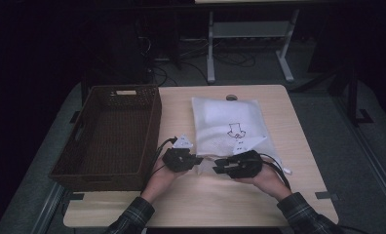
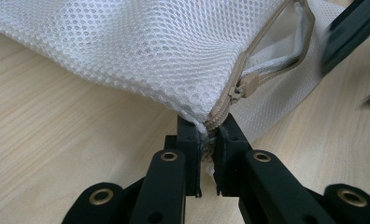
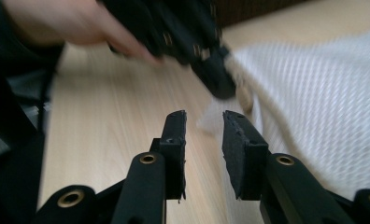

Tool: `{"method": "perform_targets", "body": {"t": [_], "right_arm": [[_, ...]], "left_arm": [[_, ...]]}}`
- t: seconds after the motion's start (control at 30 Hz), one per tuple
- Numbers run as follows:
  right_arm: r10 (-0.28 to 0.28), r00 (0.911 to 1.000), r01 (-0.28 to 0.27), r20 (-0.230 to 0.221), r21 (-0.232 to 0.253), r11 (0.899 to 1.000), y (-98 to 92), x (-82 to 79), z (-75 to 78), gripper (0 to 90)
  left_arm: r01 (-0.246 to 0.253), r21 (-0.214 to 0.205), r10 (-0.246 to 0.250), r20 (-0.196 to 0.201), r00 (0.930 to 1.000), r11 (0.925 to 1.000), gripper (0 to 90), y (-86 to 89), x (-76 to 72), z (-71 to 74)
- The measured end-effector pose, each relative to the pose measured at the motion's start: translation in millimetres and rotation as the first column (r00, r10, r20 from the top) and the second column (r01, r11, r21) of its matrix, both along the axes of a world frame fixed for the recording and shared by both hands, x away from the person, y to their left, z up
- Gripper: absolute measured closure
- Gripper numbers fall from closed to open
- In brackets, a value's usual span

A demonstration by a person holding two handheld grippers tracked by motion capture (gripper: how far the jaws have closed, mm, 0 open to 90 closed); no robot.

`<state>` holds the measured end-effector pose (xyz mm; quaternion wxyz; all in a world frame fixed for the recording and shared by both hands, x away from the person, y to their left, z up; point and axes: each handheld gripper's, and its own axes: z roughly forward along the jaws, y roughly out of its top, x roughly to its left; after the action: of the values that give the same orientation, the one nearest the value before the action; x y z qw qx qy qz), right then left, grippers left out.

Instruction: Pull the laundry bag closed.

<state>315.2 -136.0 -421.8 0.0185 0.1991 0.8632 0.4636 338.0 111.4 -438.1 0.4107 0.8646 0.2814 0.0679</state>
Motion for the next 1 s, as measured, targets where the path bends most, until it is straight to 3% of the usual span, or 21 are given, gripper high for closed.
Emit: {"method": "perform_targets", "body": {"t": [0.17, 0.37, 1.0], "right_arm": [[-0.04, 0.999, 0.039, -0.018, -0.062, 0.997, 7.7, 9.5, -21.7, 68.7], [-0.072, 0.997, 0.072, -0.028, -0.006, 0.997, 7.5, 22.0, -23.8, 69.2], [-0.063, 0.9977, 0.064, -0.022, 0.016, 0.998, 19.4, 22.8, -18.6, 86.1]], "left_arm": [[0.013, 0.0, -0.013, -0.002, 0.9999, 0.9999, 82.5, -0.7, -1.1, -0.8], [0.017, 0.004, -0.017, 0.004, 0.9998, 0.9998, 82.4, -1.9, -2.2, -1.4], [0.016, 0.003, -0.016, 0.011, 0.9998, 0.9999, 82.5, -3.8, -3.7, -1.3]]}}
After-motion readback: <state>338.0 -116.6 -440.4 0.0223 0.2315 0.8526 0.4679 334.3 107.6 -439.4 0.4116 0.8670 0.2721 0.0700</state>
